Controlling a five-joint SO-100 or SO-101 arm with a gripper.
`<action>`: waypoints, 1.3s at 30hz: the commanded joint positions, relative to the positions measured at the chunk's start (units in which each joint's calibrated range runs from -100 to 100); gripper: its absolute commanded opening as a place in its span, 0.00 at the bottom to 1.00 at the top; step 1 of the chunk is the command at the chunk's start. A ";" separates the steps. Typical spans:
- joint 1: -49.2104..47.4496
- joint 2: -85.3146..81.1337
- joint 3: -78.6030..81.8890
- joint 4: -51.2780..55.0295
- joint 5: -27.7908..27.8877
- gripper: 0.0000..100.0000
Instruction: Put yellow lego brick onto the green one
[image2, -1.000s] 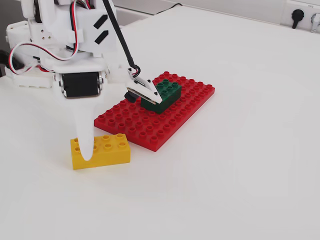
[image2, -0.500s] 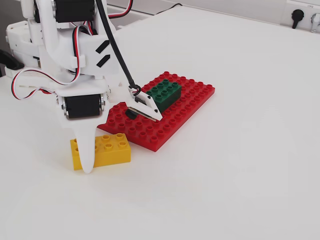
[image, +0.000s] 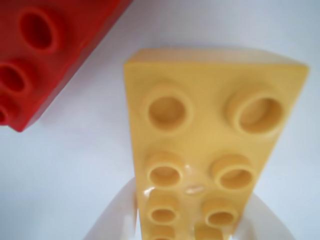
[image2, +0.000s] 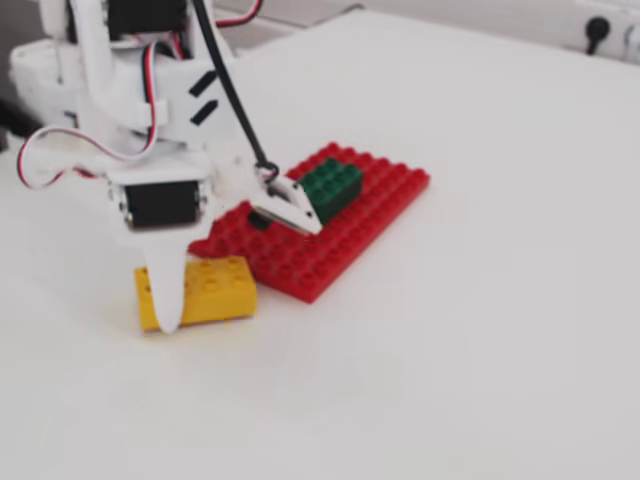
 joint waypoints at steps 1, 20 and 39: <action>-0.19 -8.84 -0.48 3.78 -0.27 0.08; -23.48 -30.12 11.36 14.42 -4.44 0.08; -32.77 -29.78 11.63 14.16 0.61 0.08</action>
